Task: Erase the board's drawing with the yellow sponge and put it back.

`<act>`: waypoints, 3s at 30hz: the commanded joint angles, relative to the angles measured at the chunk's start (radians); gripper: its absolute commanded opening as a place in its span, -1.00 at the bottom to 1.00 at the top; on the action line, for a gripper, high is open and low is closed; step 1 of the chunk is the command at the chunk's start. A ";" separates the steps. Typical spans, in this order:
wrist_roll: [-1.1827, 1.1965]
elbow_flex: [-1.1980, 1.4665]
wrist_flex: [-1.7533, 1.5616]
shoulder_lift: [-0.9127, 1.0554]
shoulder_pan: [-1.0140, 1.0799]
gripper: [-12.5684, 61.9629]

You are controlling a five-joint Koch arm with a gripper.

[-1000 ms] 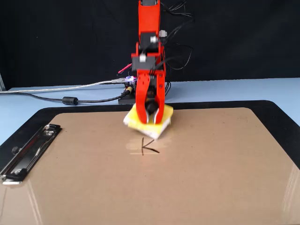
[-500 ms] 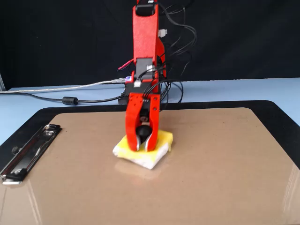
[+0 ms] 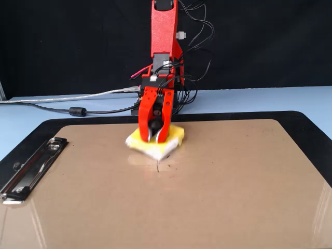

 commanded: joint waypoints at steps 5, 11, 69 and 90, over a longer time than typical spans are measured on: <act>-0.014 -0.344 -0.101 -0.356 0.025 -0.88; -0.015 0.097 -0.227 -0.069 0.015 -0.88; -0.443 -0.141 0.411 0.434 -0.827 -0.88; -0.453 -0.276 0.405 0.147 -1.069 -0.87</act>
